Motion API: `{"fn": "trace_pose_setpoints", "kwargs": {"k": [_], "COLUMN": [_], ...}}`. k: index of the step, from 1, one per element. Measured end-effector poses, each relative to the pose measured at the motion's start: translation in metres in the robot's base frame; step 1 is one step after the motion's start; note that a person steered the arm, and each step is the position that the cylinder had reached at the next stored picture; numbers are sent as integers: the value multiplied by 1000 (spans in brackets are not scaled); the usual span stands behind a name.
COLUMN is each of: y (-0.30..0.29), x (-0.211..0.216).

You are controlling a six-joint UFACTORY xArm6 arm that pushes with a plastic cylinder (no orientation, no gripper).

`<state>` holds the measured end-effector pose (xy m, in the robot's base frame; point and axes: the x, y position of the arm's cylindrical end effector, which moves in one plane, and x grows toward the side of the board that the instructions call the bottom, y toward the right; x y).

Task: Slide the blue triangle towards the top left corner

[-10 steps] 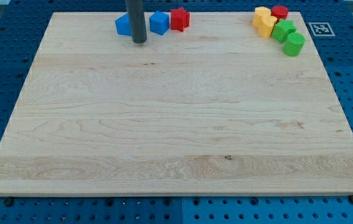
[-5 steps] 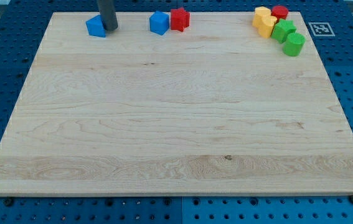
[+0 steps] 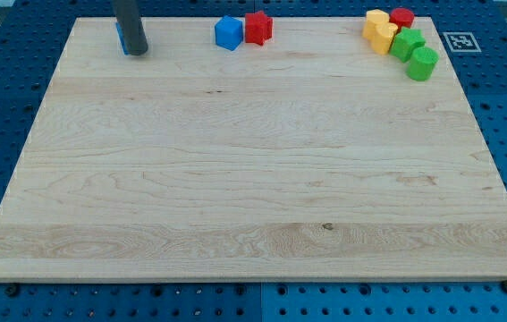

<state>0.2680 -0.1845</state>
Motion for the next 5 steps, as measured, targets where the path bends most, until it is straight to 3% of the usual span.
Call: {"fn": "trace_pose_setpoints", "kwargs": {"k": [5], "y": [-20], "x": [-17]}}
